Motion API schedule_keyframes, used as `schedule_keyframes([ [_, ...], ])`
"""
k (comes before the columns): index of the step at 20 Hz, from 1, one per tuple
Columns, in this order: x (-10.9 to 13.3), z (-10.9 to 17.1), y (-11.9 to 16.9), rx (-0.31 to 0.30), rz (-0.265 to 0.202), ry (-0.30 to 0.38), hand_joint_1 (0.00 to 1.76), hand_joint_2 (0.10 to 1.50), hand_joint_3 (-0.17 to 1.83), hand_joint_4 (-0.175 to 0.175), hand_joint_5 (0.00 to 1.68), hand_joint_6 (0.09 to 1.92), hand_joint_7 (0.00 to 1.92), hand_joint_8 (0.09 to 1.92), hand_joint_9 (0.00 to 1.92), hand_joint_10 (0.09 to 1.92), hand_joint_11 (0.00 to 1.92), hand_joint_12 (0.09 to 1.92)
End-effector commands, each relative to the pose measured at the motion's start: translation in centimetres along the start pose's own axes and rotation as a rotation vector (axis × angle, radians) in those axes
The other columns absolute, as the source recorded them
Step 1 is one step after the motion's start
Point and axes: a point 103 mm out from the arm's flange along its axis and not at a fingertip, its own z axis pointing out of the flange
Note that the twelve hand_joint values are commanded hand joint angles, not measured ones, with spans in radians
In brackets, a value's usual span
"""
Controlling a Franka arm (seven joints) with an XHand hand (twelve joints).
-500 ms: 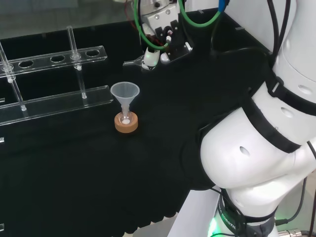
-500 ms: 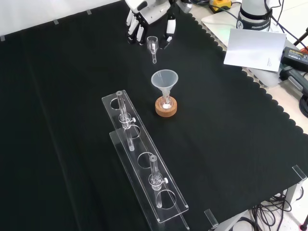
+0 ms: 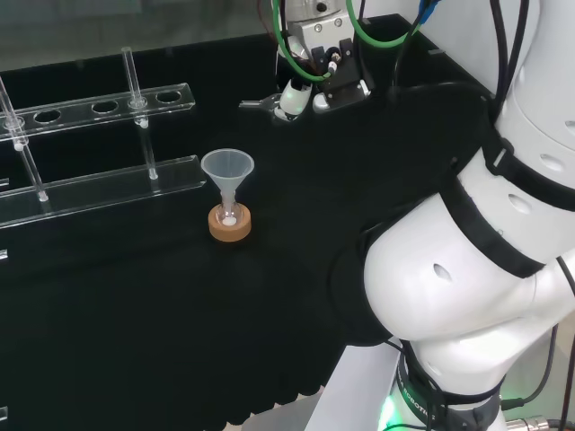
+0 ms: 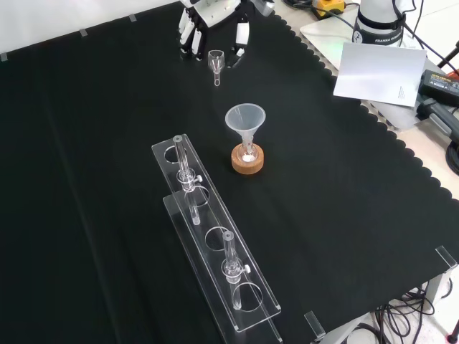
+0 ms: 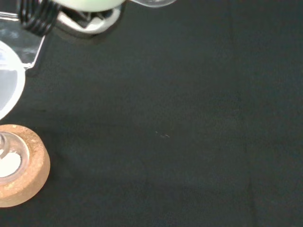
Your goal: Put the weighing funnel back on the table.
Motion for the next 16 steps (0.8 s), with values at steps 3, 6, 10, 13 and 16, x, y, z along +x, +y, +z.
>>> schedule_keyframes([
  [3, -1.0, 1.2, 2.5, 0.017, -0.004, 0.016, 1.11, 0.71, 0.57, 0.175, 1.25, 0.67, 0.57, 0.64, 0.91, 0.31, 0.78, 1.07],
  [6, -1.0, 1.7, 3.9, 0.023, -0.004, 0.009, 1.11, 0.71, 0.57, 0.175, 1.25, 0.67, 0.57, 0.64, 0.91, 0.31, 0.78, 1.07],
  [10, -0.9, 2.3, 5.7, 0.018, 0.002, -0.018, 1.11, 0.71, 0.57, 0.175, 1.25, 0.67, 0.57, 0.64, 0.91, 0.31, 0.78, 1.07],
  [13, -0.8, 2.7, 7.1, 0.025, -0.004, -0.027, 1.11, 0.71, 0.57, 0.175, 1.25, 0.67, 0.58, 0.64, 0.91, 0.31, 0.78, 1.07],
  [16, -0.3, 3.1, 8.5, 0.03, -0.017, -0.044, 1.11, 0.71, 0.57, 0.175, 1.25, 0.67, 0.58, 0.64, 0.91, 0.31, 0.78, 1.07],
])
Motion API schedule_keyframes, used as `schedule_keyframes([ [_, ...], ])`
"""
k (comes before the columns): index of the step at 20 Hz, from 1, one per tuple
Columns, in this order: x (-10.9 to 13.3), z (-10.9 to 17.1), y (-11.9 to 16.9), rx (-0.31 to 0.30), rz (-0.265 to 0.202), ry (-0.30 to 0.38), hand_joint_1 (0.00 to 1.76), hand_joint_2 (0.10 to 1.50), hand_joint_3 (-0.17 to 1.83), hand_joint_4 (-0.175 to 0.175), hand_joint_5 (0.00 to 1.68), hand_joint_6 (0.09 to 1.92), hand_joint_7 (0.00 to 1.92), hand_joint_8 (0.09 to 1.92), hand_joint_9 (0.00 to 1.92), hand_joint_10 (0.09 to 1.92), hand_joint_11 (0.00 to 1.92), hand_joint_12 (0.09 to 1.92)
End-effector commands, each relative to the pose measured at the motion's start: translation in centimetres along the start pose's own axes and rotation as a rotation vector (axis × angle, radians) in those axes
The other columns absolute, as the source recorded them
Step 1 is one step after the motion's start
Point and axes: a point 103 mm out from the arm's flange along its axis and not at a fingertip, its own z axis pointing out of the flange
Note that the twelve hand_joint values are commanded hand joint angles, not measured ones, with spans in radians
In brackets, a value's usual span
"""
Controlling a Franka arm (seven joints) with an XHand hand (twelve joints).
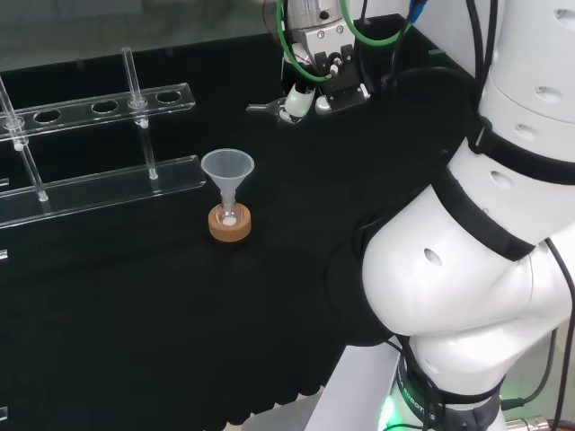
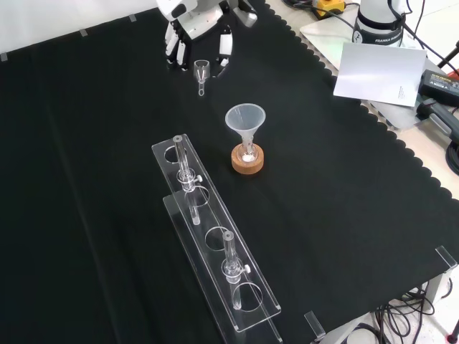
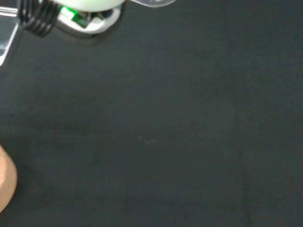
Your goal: Put the weighing funnel back on the table.
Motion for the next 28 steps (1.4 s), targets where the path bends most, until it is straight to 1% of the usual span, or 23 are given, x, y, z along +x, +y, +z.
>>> schedule_keyframes([
  [1, 1.6, 1.2, 4.9, 0.005, -0.037, -0.051, 1.11, 0.71, 0.57, 0.175, 1.25, 0.67, 0.58, 0.64, 0.92, 0.31, 0.78, 1.07],
  [7, 2.9, 2.1, 7.3, 0.025, -0.06, -0.082, 1.11, 0.71, 0.57, 0.175, 1.25, 0.67, 0.58, 0.64, 0.92, 0.32, 0.79, 1.07],
  [14, 3.7, 3.4, 9.5, 0.055, -0.074, -0.102, 1.11, 0.71, 0.57, 0.175, 1.25, 0.67, 0.58, 0.65, 0.92, 0.32, 0.79, 1.07],
  [23, 4.0, 6.1, 11.5, 0.091, -0.089, -0.097, 1.11, 0.71, 0.57, 0.175, 1.25, 0.67, 0.59, 0.65, 0.92, 0.32, 0.79, 1.07],
  [28, 4.4, 7.4, 12.1, 0.085, -0.104, -0.094, 1.11, 0.7, 0.58, 0.175, 1.26, 0.67, 0.59, 0.65, 0.92, 0.32, 0.79, 1.06],
])
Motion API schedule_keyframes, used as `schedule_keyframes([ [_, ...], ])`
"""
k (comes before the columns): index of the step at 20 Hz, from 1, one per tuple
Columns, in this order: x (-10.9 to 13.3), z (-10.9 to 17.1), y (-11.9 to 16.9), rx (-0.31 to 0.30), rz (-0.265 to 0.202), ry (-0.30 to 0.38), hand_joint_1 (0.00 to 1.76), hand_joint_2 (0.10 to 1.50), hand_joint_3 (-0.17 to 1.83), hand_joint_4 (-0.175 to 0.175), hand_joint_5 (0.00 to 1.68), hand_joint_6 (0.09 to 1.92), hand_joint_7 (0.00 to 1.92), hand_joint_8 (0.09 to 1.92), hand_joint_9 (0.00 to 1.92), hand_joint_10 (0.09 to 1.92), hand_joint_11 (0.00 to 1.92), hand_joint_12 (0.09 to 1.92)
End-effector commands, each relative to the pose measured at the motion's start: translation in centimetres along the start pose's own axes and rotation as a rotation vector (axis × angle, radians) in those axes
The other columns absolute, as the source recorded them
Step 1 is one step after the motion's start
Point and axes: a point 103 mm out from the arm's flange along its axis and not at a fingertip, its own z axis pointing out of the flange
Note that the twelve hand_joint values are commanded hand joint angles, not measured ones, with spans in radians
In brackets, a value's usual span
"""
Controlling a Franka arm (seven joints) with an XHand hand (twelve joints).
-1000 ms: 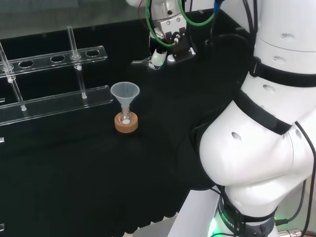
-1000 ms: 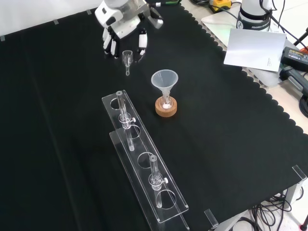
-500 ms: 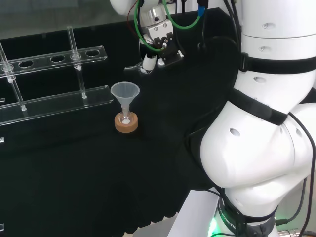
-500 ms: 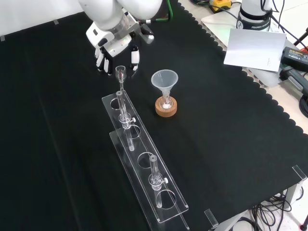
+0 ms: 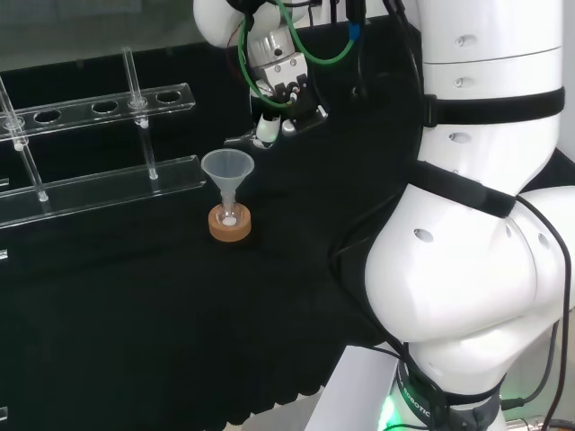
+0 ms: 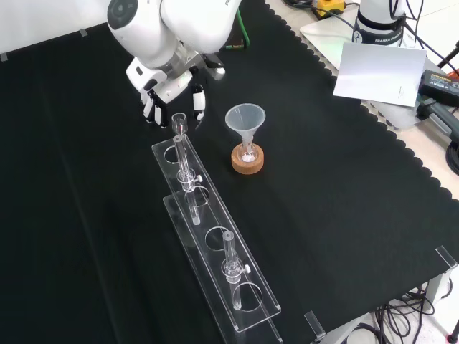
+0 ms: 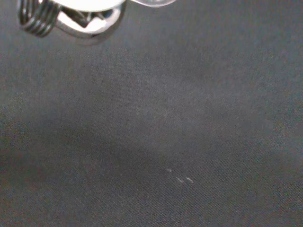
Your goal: Put the weighing funnel back on the table.
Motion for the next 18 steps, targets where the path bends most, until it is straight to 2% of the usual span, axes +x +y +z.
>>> schedule_keyframes([
  [1, 0.5, 1.2, 1.0, -0.013, -0.017, -0.001, 1.11, 0.7, 0.58, 0.175, 1.26, 0.67, 0.59, 0.65, 0.92, 0.32, 0.79, 1.06],
  [10, 0.8, 2.0, 1.8, -0.012, -0.011, -0.012, 1.11, 0.7, 0.58, 0.175, 1.26, 0.67, 0.59, 0.65, 0.93, 0.32, 0.8, 1.06],
  [14, 1.1, 3.2, 3.1, 0.005, -0.024, 0.0, 1.12, 0.7, 0.58, 0.175, 1.26, 0.67, 0.59, 0.65, 0.93, 0.32, 0.8, 1.06],
  [18, 1.2, 3.9, 3.8, -0.004, -0.027, -0.003, 1.12, 0.7, 0.58, 0.175, 1.26, 0.66, 0.59, 0.65, 0.93, 0.32, 0.8, 1.06],
])
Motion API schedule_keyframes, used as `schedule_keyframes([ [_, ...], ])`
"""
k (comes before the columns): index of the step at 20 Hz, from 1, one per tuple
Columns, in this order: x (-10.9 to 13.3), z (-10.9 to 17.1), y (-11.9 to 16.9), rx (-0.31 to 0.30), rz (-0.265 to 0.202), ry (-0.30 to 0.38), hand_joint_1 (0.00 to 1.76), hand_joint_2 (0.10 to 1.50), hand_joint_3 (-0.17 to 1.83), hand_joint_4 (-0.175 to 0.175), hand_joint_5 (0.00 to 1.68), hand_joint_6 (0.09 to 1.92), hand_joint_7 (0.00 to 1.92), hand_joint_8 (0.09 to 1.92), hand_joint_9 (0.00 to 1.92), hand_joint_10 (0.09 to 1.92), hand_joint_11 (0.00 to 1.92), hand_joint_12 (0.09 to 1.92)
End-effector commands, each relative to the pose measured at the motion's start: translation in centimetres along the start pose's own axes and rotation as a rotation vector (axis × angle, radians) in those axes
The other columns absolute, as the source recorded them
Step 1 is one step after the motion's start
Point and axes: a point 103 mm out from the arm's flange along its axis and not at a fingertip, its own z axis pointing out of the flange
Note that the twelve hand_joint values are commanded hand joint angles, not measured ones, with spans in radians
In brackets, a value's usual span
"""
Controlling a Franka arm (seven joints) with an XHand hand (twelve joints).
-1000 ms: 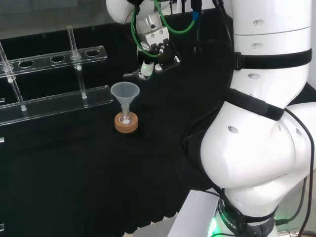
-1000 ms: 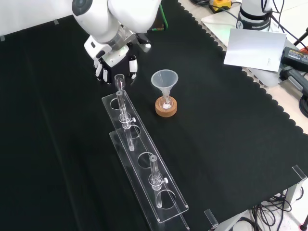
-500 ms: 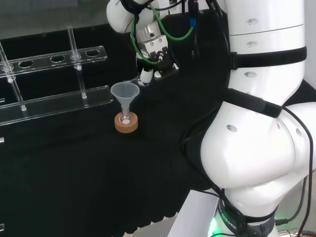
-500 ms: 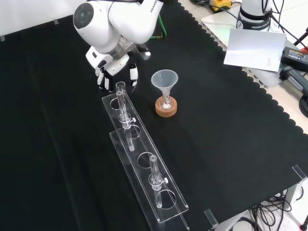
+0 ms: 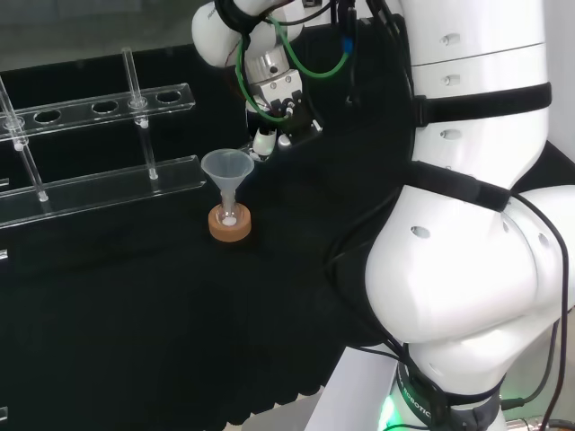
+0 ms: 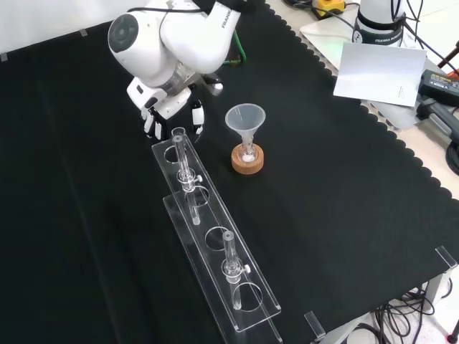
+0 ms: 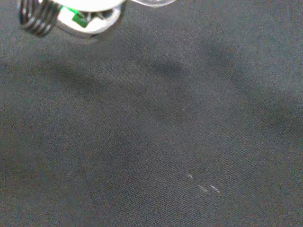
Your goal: Put the weighing funnel back on the table.
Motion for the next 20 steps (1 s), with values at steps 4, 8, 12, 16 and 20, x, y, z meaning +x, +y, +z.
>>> schedule_keyframes([
  [4, 0.07, 1.71, 1.78, 0.017, -0.007, 0.007, 1.12, 0.7, 0.58, 0.175, 1.26, 0.66, 0.59, 0.65, 0.93, 0.32, 0.81, 1.06],
  [8, 0.19, 1.94, 2.05, 0.016, -0.009, 0.003, 1.12, 0.7, 0.58, 0.175, 1.26, 0.66, 0.59, 0.65, 0.93, 0.32, 0.81, 1.06],
  [12, 0.37, 2.05, 2.22, 0.019, -0.011, -0.002, 1.12, 0.7, 0.58, 0.175, 1.26, 0.66, 0.59, 0.65, 0.93, 0.32, 0.81, 1.06],
  [16, 0.46, 2.0, 2.25, 0.021, -0.005, -0.01, 1.12, 0.7, 0.58, 0.175, 1.27, 0.66, 0.59, 0.65, 0.93, 0.32, 0.81, 1.06],
  [20, 0.35, 2.04, 2.33, 0.024, -0.005, -0.009, 1.12, 0.7, 0.58, 0.175, 1.27, 0.65, 0.59, 0.65, 0.93, 0.32, 0.81, 1.06],
])
